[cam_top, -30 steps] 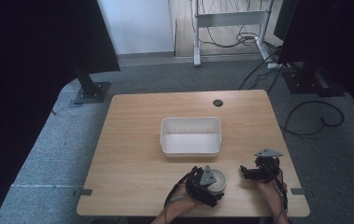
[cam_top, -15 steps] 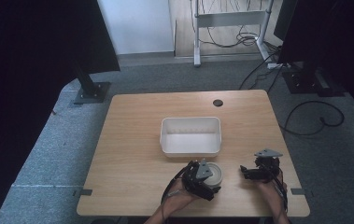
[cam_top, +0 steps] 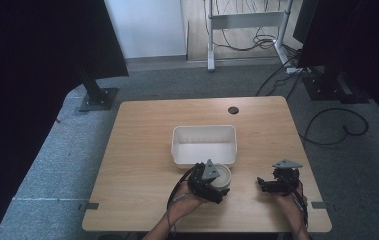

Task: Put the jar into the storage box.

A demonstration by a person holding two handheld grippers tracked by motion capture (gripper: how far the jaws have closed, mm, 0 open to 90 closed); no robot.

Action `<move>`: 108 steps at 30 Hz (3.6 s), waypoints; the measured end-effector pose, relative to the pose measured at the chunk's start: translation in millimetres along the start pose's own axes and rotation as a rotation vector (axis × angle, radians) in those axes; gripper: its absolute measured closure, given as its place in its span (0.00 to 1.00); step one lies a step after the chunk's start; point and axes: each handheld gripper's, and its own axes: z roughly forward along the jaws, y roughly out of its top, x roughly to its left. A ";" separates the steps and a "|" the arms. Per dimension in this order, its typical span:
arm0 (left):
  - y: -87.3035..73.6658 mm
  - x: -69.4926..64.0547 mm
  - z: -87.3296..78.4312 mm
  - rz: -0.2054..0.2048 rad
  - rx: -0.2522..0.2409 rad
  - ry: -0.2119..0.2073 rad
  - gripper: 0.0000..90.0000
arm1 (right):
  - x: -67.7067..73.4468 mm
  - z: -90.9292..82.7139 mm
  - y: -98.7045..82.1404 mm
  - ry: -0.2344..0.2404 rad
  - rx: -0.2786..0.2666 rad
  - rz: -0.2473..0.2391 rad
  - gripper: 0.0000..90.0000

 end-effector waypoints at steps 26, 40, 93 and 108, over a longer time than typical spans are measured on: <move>23.2 40.6 -14.9 -0.022 -0.017 0.092 0.11 | 0.0 0.0 0.0 0.000 0.000 0.000 0.01; 27.2 67.9 -11.3 -0.075 -0.027 0.147 0.11 | 0.0 0.0 0.0 0.000 0.000 0.000 0.01; 0.6 99.6 60.5 -0.244 0.041 0.249 0.11 | 0.1 0.0 0.0 0.001 0.001 -0.001 0.01; -1.3 101.9 62.0 -0.265 0.046 0.242 0.10 | 0.1 0.0 0.0 0.002 0.001 -0.001 0.01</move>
